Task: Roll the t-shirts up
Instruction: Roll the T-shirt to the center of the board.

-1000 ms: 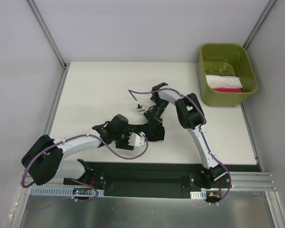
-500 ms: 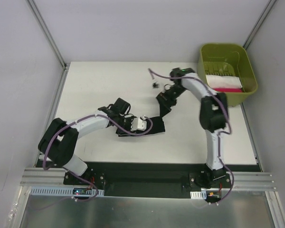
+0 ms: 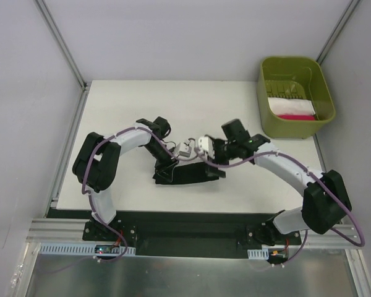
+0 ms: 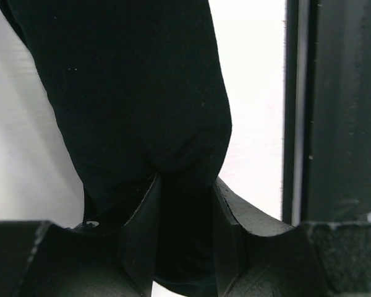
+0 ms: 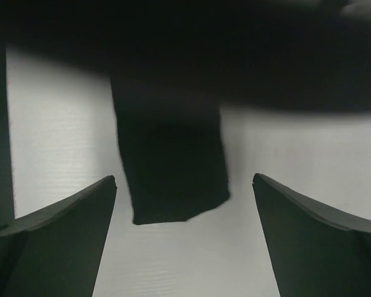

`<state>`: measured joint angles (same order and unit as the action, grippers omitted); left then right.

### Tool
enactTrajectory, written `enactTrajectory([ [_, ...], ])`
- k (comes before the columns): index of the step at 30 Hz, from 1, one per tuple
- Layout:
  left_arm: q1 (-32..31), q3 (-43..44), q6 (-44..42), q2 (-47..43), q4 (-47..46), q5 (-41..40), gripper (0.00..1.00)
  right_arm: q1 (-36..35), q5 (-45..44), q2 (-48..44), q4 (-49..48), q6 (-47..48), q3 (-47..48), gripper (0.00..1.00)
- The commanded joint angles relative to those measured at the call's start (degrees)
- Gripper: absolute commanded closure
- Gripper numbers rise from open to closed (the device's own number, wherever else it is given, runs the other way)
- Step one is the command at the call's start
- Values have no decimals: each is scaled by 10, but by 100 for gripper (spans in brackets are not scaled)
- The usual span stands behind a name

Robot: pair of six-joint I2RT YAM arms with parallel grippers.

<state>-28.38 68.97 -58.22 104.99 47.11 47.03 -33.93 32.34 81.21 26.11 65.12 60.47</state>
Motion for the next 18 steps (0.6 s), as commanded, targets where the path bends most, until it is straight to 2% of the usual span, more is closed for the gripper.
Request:
enactTrajectory([
  [1,6,20,-20,19,93,61,67,-37,-5,-18,-6,141,-52,4],
  [4,16,27,-10,29,98,70,67,-46,6,2,6,152,-49,4],
  [7,26,34,0,38,101,83,68,-50,7,5,-24,142,-60,4],
  [9,30,36,1,40,103,84,68,-50,-28,3,-59,102,-66,4],
  [10,31,35,-1,40,103,83,68,-43,-52,3,-88,38,-62,4],
  [14,31,34,-3,41,102,76,69,34,-60,-17,-55,-47,-16,4],
  [18,31,35,-3,47,106,77,69,57,-20,-68,15,24,-31,4],
])
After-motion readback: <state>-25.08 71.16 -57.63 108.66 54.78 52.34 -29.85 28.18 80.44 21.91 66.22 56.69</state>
